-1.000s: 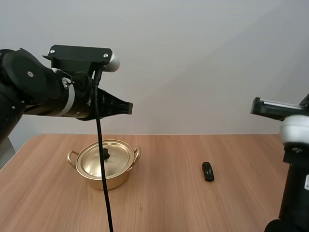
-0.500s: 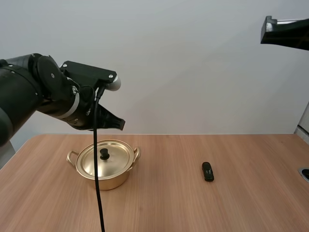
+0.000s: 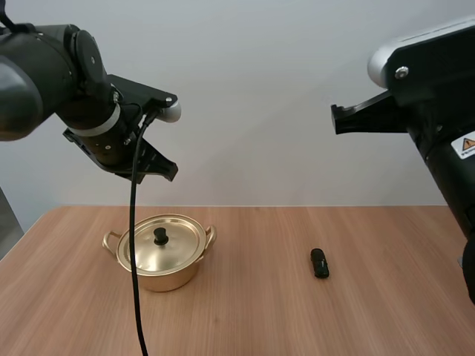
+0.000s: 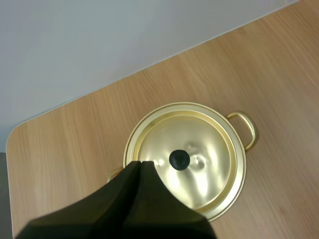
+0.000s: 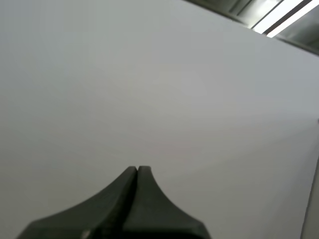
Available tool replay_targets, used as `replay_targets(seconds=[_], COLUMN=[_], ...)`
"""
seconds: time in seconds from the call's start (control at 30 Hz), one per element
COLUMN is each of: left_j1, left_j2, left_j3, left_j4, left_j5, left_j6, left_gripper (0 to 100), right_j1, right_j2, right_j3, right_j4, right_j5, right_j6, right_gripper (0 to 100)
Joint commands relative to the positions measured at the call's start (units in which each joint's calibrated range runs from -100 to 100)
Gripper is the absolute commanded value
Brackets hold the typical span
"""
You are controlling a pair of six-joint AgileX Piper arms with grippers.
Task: Open the pot, put the car inside, and close it
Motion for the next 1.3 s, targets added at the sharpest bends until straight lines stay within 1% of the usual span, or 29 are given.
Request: replay_targets(seconds=[0.0, 0.2, 0.37, 0.43, 0.47, 0.5, 0.53, 0.57, 0.6, 0.63, 0.67, 0.7, 0.73, 1.07, 1.27], left_j1=[0.03, 0.03, -0.28, -0.28, -0.28, -0.28, -0.28, -0.28, -0.28, -0.28, -0.28, -0.28, -0.28, -0.28, -0.28], left_j2=[2.5, 8.6, 9.8, 9.7, 9.8, 9.8, 9.8, 9.8, 9.8, 9.8, 10.1, 10.4, 10.9, 16.8, 22.1], left_j3=[-0.6, -0.6, -0.8, -1.4, -1.8, -2.4, -2.7, -3.0, -3.1, -3.1, -3.1, -3.1, -3.1, -3.1, -3.1], left_j4=[-0.1, -0.1, -0.4, -1.0, -1.4, -2.0, -2.7, -3.6, -4.0, -4.5, -4.9, -5.2, -5.2, -5.2, -4.0], left_j5=[0.6, 3.1, -1.5, -1.9, -1.5, -0.7, 0.1, 1.3, 1.8, 2.6, 3.6, 4.7, 5.5, 5.7, 5.9], left_j6=[1.5, 3.4, 4.1, 4.3, 4.3, 4.2, 4.1, 4.1, 4.0, 3.6, 2.8, 2.2, 1.9, 1.1, 0.6], left_gripper=[0, 0, 0, 4, 9, 16, 26, 39, 47, 62, 82, 93, 100, 100, 100], right_j1=[-0.3, -0.5, -0.5, -0.5, -0.5, -0.5, -0.5, -0.5, -0.5, -0.5, -0.5, -0.5, -0.5, -0.5, -0.5], right_j2=[0.0, 0.0, 0.0, 0.0, 0.0, 0.0, 0.0, 0.0, 0.0, 0.0, 0.0, 0.0, 0.0, 0.0, 0.0], right_j3=[0.0, 0.0, 0.0, 0.0, 0.0, 0.0, 0.1, 0.4, 0.8, 1.2, 2.2, 2.8, 3.1, 3.2, 3.2], right_j4=[0.5, 0.8, 1.0, 1.0, 1.0, 1.0, 1.0, 1.0, 1.0, 1.0, 1.0, 1.0, 1.0, 1.0, 1.0], right_j5=[74.8, 77.9, 78.3, 78.3, 78.4, 78.4, 78.4, 78.4, 78.4, 78.4, 78.4, 78.4, 78.4, 78.4, 78.4], right_j6=[0.0, 0.0, 0.0, 0.0, 0.0, 0.0, 0.0, 0.0, 0.0, 0.0, 0.0, 0.0, -0.1, -0.2, -0.2], right_gripper=[0, 0, 0, 0, 0, 0, 0, 0, 0, 0, 0, 0, 0, 0, 0])
